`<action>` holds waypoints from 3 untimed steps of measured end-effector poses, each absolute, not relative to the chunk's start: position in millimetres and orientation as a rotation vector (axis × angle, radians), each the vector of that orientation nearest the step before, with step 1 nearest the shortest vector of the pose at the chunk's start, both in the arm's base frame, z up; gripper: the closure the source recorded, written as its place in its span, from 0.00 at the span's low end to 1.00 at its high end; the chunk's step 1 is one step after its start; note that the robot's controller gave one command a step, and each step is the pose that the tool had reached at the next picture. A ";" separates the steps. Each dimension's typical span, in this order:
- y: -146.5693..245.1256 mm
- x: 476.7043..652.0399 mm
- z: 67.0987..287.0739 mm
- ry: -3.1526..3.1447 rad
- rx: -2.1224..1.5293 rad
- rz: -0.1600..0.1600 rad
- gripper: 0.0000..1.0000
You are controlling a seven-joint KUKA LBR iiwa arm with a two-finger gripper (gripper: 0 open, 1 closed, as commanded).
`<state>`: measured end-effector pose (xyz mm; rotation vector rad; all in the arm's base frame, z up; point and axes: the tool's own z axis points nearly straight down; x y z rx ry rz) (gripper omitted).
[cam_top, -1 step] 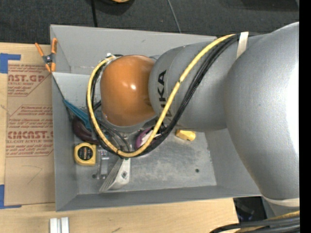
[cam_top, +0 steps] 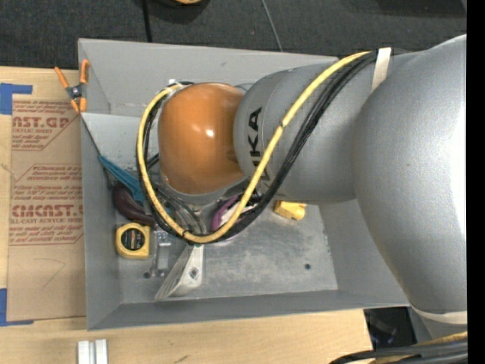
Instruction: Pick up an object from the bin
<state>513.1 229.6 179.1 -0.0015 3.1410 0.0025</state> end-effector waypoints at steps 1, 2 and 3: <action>248.3 552.3 121.2 3.145 -0.004 0.004 0.00; 239.8 549.4 152.3 3.132 0.208 0.005 0.00; 237.9 580.4 136.8 3.109 0.460 0.006 0.00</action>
Offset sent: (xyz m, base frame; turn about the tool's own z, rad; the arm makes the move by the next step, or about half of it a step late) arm 0.0361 0.0093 -0.0279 0.1336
